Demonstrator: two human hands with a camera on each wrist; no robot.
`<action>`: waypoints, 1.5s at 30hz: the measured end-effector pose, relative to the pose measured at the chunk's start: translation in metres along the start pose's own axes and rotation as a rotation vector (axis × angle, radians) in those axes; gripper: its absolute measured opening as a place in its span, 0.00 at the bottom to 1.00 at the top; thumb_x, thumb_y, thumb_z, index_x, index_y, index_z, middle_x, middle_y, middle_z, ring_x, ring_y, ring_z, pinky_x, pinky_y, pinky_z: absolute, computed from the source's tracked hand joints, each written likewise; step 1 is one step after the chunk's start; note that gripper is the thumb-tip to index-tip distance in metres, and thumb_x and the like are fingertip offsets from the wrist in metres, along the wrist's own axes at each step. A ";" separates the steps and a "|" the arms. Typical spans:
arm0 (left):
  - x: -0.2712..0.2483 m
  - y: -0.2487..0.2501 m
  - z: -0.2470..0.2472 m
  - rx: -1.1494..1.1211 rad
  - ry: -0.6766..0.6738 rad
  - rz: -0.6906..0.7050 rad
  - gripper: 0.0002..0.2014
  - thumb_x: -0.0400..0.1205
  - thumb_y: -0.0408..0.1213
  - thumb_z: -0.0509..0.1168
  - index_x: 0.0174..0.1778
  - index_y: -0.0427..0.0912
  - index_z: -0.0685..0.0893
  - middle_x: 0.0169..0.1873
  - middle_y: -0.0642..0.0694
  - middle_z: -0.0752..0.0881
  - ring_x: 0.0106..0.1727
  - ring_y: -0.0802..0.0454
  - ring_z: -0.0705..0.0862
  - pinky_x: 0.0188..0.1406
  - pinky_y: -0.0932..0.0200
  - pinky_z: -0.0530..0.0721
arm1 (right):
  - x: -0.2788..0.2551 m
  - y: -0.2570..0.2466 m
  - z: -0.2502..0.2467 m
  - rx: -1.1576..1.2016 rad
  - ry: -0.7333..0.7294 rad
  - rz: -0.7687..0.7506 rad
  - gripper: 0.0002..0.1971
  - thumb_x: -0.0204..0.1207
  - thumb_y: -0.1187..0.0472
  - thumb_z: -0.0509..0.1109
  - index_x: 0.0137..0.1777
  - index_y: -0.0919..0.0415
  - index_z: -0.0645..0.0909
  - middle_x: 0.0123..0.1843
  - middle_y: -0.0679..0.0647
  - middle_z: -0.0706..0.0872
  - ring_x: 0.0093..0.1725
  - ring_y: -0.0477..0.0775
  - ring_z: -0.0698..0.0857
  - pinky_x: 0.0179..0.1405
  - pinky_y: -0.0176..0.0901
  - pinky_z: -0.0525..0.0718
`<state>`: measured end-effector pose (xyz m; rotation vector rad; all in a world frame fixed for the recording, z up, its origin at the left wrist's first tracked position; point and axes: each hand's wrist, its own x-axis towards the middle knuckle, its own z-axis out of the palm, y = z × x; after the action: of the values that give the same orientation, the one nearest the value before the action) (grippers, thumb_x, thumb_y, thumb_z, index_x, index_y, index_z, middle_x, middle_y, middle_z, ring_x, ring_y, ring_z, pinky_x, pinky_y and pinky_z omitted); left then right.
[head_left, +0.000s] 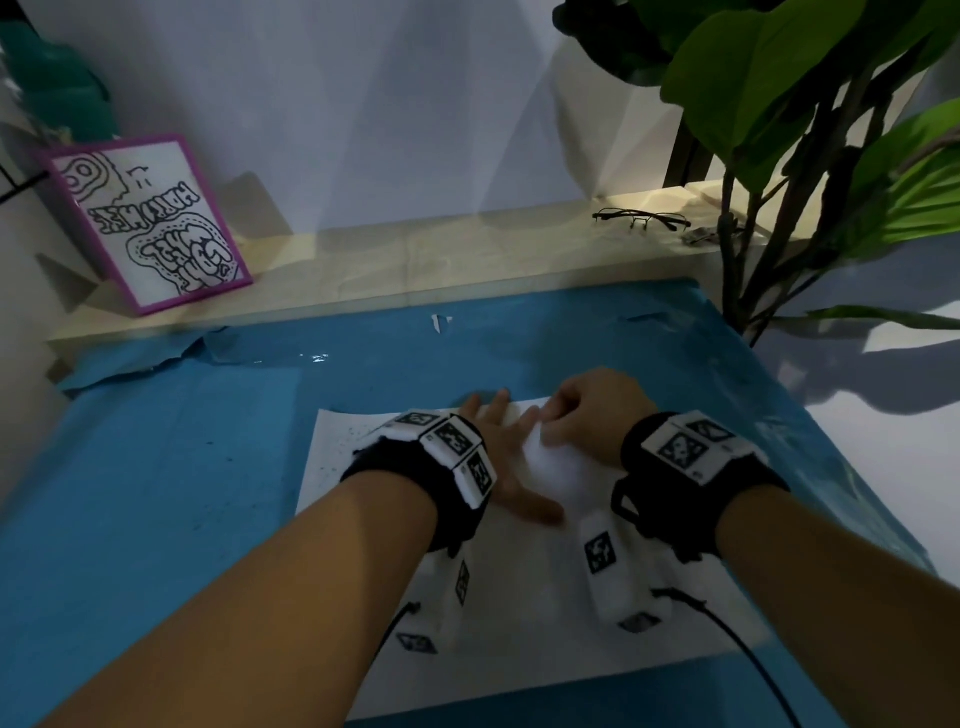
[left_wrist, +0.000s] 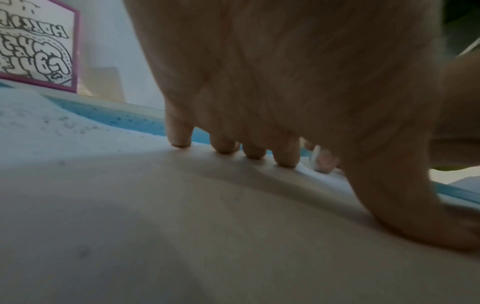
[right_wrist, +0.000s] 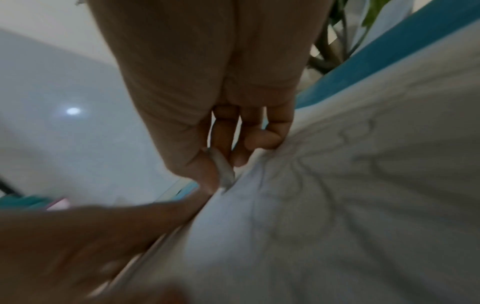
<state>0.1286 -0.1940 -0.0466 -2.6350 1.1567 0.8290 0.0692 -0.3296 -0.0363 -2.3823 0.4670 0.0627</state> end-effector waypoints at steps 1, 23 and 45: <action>0.000 0.000 0.000 0.003 0.004 0.003 0.56 0.69 0.71 0.65 0.82 0.61 0.35 0.83 0.45 0.34 0.83 0.37 0.35 0.79 0.32 0.45 | -0.002 -0.003 0.002 -0.019 -0.059 -0.021 0.06 0.64 0.65 0.78 0.33 0.53 0.86 0.35 0.44 0.86 0.35 0.40 0.81 0.29 0.21 0.73; -0.002 0.001 -0.001 0.008 0.016 0.004 0.56 0.69 0.72 0.64 0.82 0.59 0.34 0.83 0.45 0.34 0.83 0.37 0.36 0.78 0.32 0.44 | -0.005 -0.016 -0.016 -0.308 -0.195 -0.126 0.04 0.66 0.59 0.79 0.40 0.52 0.87 0.44 0.47 0.89 0.44 0.44 0.84 0.44 0.37 0.80; -0.005 0.001 -0.003 -0.003 -0.002 -0.008 0.55 0.71 0.71 0.63 0.82 0.57 0.34 0.83 0.46 0.33 0.83 0.39 0.34 0.78 0.33 0.42 | 0.002 -0.002 -0.015 -0.154 -0.228 -0.098 0.10 0.63 0.65 0.79 0.29 0.50 0.84 0.33 0.46 0.88 0.34 0.43 0.85 0.39 0.36 0.83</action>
<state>0.1264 -0.1929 -0.0414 -2.6381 1.1450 0.8324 0.0705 -0.3384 -0.0242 -2.5057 0.2436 0.3328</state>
